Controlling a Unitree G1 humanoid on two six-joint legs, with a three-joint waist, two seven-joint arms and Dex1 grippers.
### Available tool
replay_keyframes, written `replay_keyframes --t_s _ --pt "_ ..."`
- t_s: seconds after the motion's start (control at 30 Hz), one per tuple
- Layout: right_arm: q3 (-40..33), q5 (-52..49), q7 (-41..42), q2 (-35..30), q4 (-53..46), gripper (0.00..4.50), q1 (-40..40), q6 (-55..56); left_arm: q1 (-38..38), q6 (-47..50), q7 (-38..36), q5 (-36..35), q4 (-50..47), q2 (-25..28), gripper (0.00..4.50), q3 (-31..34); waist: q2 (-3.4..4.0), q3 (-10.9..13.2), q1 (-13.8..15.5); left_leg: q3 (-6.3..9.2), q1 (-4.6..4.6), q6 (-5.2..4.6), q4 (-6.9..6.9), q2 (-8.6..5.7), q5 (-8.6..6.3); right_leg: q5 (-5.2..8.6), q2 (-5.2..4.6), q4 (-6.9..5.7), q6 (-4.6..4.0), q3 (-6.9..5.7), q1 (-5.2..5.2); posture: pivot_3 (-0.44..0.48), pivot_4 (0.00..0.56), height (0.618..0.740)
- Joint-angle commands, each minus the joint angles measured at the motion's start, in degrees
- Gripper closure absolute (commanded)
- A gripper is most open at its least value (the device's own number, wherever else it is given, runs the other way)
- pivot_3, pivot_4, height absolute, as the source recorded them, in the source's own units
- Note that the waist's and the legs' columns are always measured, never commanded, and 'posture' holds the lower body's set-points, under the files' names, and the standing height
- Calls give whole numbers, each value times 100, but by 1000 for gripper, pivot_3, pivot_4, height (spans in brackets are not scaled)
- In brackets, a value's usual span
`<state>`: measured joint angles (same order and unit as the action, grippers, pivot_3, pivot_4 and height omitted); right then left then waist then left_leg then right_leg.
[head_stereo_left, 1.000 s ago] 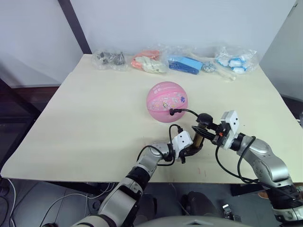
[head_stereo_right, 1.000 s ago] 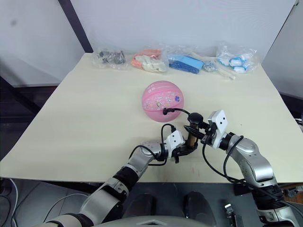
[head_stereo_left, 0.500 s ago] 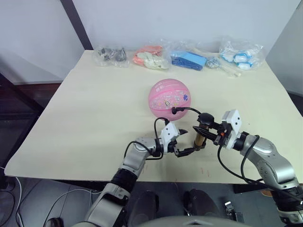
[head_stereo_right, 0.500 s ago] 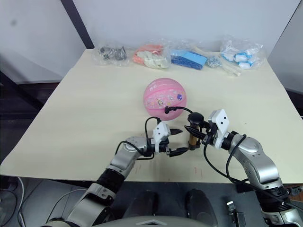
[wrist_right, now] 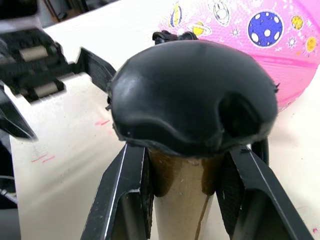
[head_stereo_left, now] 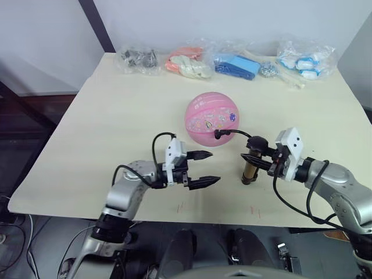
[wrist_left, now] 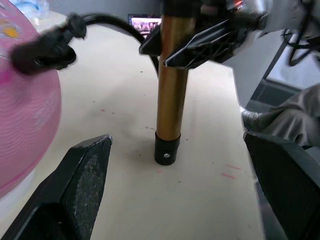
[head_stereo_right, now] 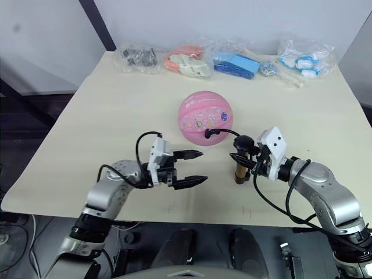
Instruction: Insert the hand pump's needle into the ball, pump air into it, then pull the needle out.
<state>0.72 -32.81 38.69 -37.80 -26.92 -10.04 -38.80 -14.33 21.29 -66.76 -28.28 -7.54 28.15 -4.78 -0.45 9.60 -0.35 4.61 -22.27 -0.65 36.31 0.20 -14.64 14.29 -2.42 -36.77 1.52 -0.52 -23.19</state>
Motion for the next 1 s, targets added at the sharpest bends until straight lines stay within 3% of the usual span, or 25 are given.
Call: replay_keyframes --t_s 0.03,0.23,0.43,0.63,0.8,1.0 --pt "-367 -353 -18 -480 -568 3447 -382 -723 279 522 -460 -1089 -700 605 0 884 2 5 -1 0 -5 0 0 -3 0 0 -3 0 2 -3 -1 0 150 740" --pt "-297 -566 72 -1303 -1088 3447 -1175 -1699 621 997 -574 -1963 -953 1149 0 1771 3 101 -56 -24 -48 7 21 -7 4 -6 -8 -8 14 0 -40 0 150 740" --pt "192 -819 430 -1973 -1416 3447 -2072 -2432 986 673 -911 -1867 -709 1499 0 2167 14 118 -39 -30 -52 9 22 -4 5 -8 -8 -12 13 -1 -46 0 150 740" --pt "1558 -342 599 -2136 -1354 3447 -2837 -2863 1016 378 -974 -1646 -387 1563 0 2194 12 119 -38 -32 -55 9 27 -5 6 -9 -14 -11 13 -1 -46 0 150 740" --pt "3708 972 688 -1681 -564 3447 -3578 -2751 1059 27 -903 -1319 -231 1420 0 2005 12 119 -73 -33 -52 14 29 -7 9 -13 -17 -12 19 9 -50 0 150 740" --pt "4803 1733 1079 -1267 9 3447 -3952 -2477 1066 -151 -903 -1153 -167 1413 0 1946 5 114 -45 -30 -58 37 34 -6 22 -17 -18 -20 22 14 -58 0 150 740"
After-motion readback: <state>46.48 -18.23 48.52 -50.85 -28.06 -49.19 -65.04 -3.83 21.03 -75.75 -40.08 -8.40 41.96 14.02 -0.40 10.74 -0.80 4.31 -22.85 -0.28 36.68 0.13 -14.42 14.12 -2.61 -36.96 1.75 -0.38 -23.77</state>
